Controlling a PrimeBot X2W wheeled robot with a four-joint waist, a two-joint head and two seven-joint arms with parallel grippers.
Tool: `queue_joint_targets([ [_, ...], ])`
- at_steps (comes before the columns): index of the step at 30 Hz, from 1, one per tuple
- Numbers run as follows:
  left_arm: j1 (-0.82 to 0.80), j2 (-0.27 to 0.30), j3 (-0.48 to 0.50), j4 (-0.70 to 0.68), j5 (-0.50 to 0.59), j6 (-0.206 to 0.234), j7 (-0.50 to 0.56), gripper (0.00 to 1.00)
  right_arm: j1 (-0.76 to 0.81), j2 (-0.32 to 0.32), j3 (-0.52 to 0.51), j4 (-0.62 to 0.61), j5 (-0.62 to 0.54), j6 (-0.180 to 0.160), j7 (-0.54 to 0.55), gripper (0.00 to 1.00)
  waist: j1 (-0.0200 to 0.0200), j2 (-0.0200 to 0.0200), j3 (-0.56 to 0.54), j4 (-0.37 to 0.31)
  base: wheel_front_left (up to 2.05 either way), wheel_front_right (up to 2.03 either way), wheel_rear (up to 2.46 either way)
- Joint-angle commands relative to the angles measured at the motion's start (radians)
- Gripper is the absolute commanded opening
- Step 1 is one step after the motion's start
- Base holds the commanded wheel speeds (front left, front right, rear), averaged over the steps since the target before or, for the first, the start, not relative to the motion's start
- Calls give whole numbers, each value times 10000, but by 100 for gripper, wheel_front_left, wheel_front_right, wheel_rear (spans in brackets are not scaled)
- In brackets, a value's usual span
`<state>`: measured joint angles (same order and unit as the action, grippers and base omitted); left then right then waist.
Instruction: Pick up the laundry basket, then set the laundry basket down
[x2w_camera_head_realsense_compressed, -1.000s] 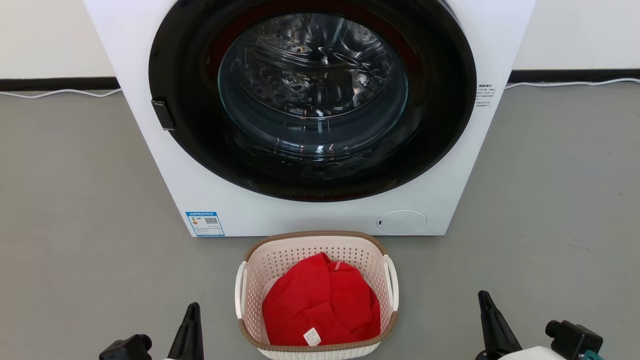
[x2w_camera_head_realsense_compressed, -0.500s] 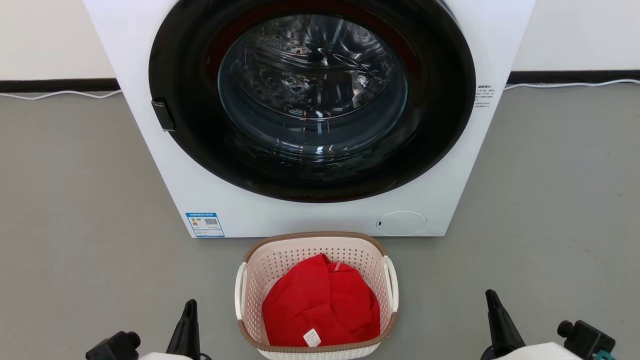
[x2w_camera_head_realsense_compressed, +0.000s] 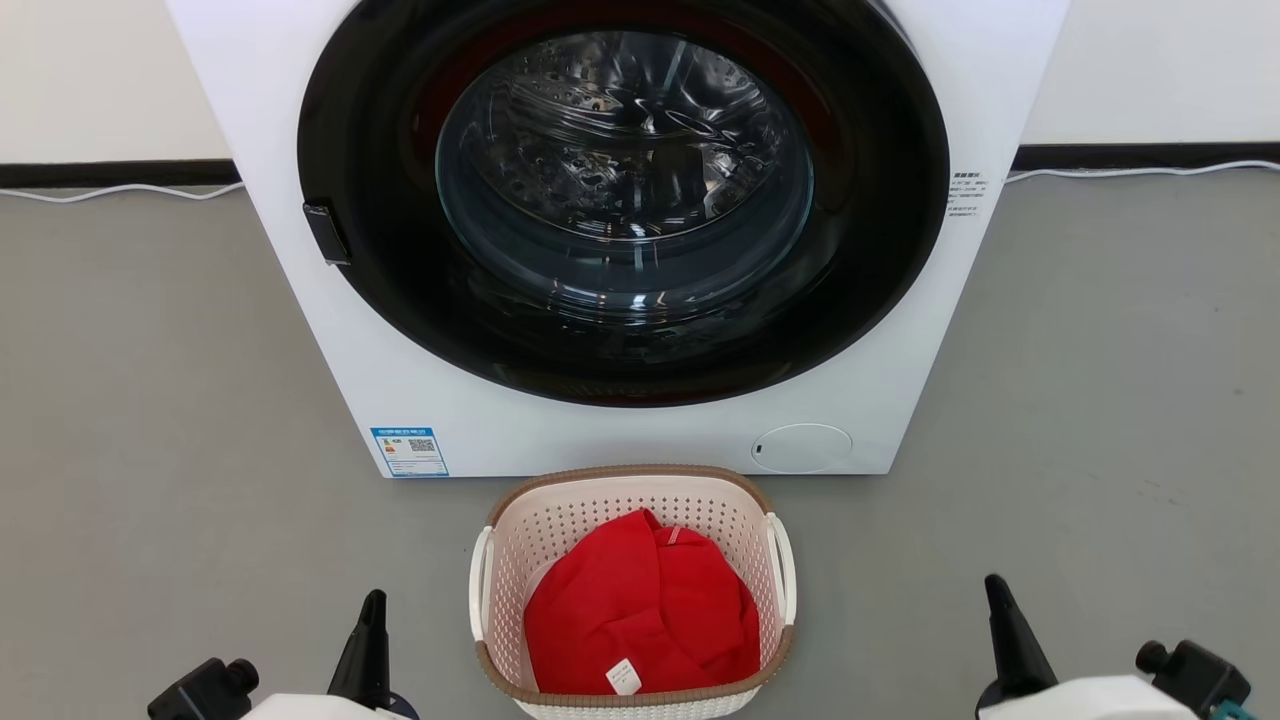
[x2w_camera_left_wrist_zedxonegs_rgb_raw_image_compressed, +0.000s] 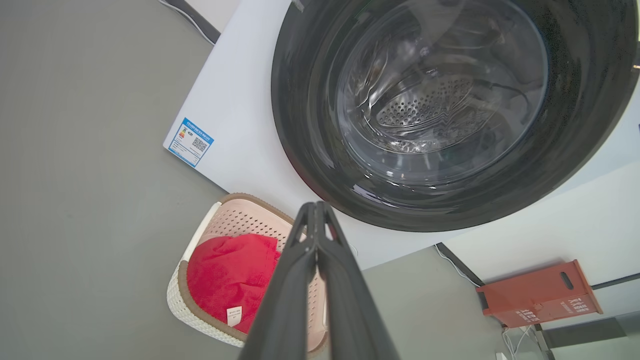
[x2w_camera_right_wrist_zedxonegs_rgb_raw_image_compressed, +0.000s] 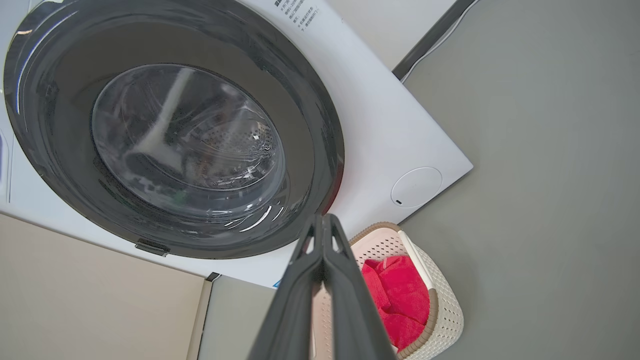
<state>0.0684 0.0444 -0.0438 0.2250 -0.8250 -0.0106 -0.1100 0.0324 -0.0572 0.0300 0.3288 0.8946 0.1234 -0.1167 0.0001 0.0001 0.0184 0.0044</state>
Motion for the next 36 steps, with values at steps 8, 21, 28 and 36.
queue_joint_targets([
  [8,-679,134,321,-172,-1121,-244,279,0,-709,-150,-94,-399,1027,37,278,0,0,-1,-18,-5,0,0,0],
  [21,-924,154,558,-89,-2707,-464,687,0,-861,-160,-320,-505,2502,46,676,0,0,-1,-49,-14,0,0,0],
  [28,-1046,162,680,-46,-3497,-574,893,0,-937,-161,-437,-558,3235,50,878,0,0,-1,-65,-18,0,0,0],
  [36,-1186,169,821,2,-4395,-699,1130,0,-1024,-161,-574,-618,4068,54,1111,0,0,-1,-82,-23,0,0,0],
])
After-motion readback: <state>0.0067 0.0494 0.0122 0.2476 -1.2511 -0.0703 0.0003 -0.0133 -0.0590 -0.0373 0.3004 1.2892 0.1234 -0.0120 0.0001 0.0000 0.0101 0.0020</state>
